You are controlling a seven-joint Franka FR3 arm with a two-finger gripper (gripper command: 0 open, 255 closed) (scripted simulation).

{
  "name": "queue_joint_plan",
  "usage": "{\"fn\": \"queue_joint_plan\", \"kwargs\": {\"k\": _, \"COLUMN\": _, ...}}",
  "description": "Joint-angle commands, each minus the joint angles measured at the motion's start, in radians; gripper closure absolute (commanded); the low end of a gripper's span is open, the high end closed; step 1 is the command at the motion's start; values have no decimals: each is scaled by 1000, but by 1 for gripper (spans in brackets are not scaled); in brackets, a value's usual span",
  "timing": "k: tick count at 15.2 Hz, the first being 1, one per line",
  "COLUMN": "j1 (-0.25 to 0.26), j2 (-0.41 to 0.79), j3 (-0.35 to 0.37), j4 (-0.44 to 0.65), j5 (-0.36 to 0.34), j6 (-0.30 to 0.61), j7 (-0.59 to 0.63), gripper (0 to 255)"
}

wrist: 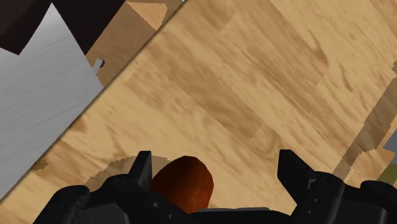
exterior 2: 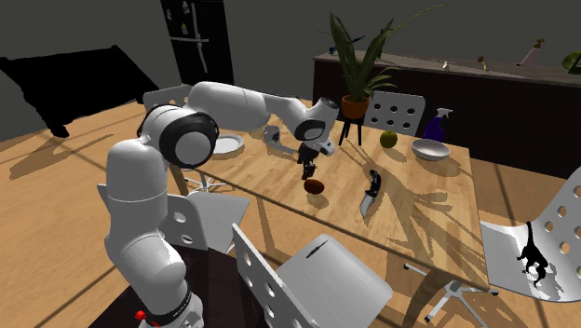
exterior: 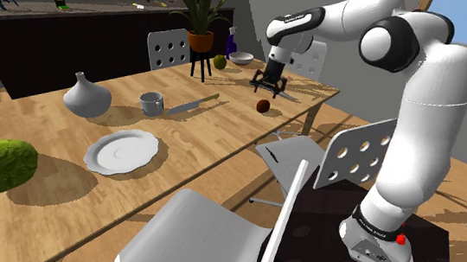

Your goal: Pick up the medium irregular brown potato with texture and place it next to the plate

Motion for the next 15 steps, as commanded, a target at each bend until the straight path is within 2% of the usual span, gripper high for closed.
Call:
{"fn": "queue_joint_plan", "kwargs": {"k": 1, "j1": -21, "j2": 64, "j3": -10, "j4": 46, "j5": 30, "j6": 6, "j7": 27, "gripper": 0}}
{"fn": "queue_joint_plan", "kwargs": {"k": 6, "j1": -74, "j2": 192, "j3": -29, "j4": 140, "j5": 92, "j6": 13, "j7": 83, "gripper": 0}}
{"fn": "queue_joint_plan", "kwargs": {"k": 13, "j1": -59, "j2": 221, "j3": -15, "j4": 88, "j5": 113, "j6": 96, "j7": 69, "gripper": 0}}
{"fn": "queue_joint_plan", "kwargs": {"k": 15, "j1": -59, "j2": 221, "j3": -15, "j4": 87, "j5": 113, "j6": 96, "j7": 69, "gripper": 0}}
